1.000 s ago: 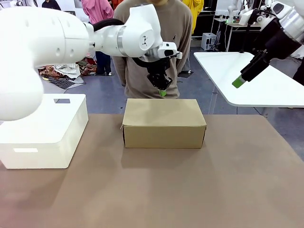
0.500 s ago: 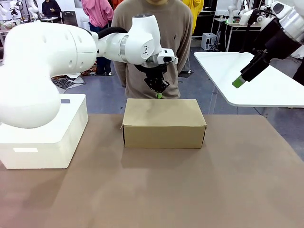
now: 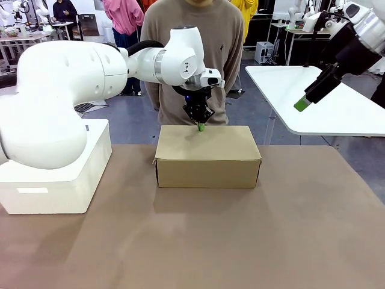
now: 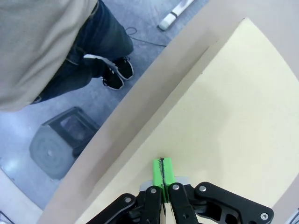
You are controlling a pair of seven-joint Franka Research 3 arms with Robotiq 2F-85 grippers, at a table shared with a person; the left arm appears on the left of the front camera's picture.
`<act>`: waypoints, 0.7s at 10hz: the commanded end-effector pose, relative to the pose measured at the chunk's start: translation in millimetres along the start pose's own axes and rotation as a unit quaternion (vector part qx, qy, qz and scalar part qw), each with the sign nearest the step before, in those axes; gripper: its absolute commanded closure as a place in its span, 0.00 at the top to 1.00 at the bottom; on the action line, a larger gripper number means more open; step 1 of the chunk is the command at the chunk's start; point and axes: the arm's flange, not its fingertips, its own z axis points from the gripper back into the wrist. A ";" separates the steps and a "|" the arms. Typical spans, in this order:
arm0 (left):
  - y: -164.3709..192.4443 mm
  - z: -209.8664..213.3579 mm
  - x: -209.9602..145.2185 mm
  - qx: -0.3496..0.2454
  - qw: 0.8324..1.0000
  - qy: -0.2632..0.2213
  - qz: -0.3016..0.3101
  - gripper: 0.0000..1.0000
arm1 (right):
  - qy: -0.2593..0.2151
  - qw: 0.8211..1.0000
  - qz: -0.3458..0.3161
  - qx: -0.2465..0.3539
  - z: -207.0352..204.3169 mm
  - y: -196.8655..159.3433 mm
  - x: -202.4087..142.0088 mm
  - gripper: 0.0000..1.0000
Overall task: Pack the shoes into the box.
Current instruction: Press down on the lid of the Shoes Box.
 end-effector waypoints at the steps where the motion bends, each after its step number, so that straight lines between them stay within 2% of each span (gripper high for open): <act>1: 1.4 -6.4 11.8 -0.014 1.000 0.016 0.015 0.00 | 0.002 1.000 0.001 -0.009 0.0 -2.1 2.7 1.00; 2: -1.5 9.9 4.9 -0.010 1.000 -0.005 0.018 0.00 | 0.002 1.000 0.001 -0.009 0.0 -2.1 2.7 1.00; 4: -19.3 62.3 -20.5 0.034 0.998 -0.054 0.014 0.00 | 0.002 1.000 0.001 -0.009 0.0 -2.1 2.7 1.00; 7: -32.1 93.0 -47.7 0.050 0.996 -0.068 0.010 0.00 | 0.002 1.000 0.001 -0.009 0.0 -2.1 2.7 1.00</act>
